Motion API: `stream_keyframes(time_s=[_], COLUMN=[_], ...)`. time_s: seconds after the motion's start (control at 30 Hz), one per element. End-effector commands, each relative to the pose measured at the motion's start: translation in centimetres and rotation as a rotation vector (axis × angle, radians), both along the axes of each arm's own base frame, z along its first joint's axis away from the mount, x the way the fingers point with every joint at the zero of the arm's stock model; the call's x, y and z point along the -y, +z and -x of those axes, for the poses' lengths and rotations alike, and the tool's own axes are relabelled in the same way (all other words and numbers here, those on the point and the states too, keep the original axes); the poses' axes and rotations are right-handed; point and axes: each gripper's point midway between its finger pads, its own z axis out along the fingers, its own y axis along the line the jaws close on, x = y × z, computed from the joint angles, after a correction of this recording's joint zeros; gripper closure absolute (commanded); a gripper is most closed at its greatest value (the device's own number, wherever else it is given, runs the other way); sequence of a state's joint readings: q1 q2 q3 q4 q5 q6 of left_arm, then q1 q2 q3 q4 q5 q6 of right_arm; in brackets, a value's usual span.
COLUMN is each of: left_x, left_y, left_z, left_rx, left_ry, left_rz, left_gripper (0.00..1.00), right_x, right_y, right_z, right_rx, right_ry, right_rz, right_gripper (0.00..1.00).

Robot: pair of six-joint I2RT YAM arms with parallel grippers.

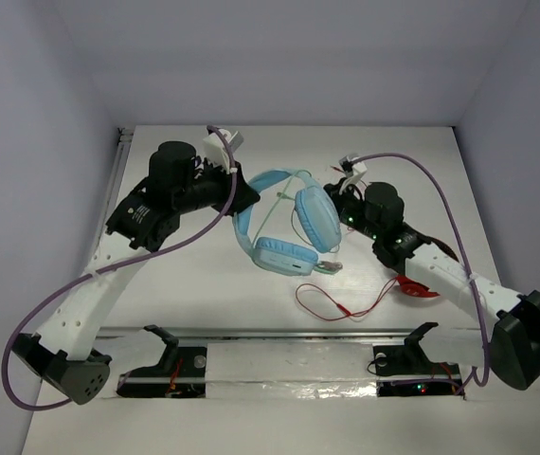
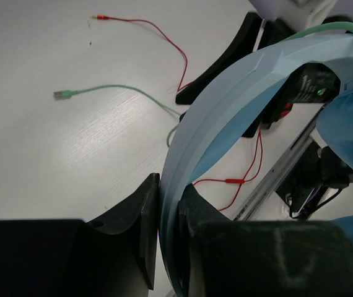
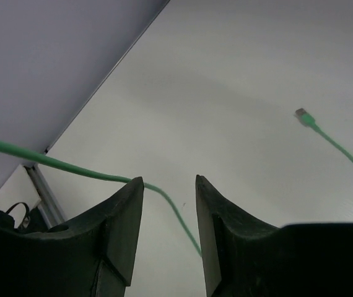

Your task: Wrap the headphones

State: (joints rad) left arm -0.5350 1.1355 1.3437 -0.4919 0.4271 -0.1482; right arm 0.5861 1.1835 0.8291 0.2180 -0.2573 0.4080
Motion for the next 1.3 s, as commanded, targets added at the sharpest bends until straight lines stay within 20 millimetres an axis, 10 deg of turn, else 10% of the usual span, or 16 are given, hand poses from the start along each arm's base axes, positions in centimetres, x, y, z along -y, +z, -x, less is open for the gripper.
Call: stream_keyframes(time_s=[0.0, 0.83, 1.27], left_x=[0.9, 0.1, -1.5], left_y=[6.6, 11.1, 12.8], left_z=[-0.2, -3.4, -9.7], left_rx=[0.112, 0.166, 0.215], left_ry=[-0.001, 0.119, 0.375], left_rz=[0.16, 0.114, 0.166], left_gripper=[1.0, 1.0, 1.0], right_x=[-1.2, -3.5, -2.2], right_y=[2.3, -7.0, -9.9], right_z=[0.3, 3.5, 6.7], right_rx=[0.093, -0.102, -0.264], right_ry=[0.065, 0.28, 0.281], right_rz=[-0.109, -0.185, -0.243], right_gripper=[0.54, 0.51, 0.62])
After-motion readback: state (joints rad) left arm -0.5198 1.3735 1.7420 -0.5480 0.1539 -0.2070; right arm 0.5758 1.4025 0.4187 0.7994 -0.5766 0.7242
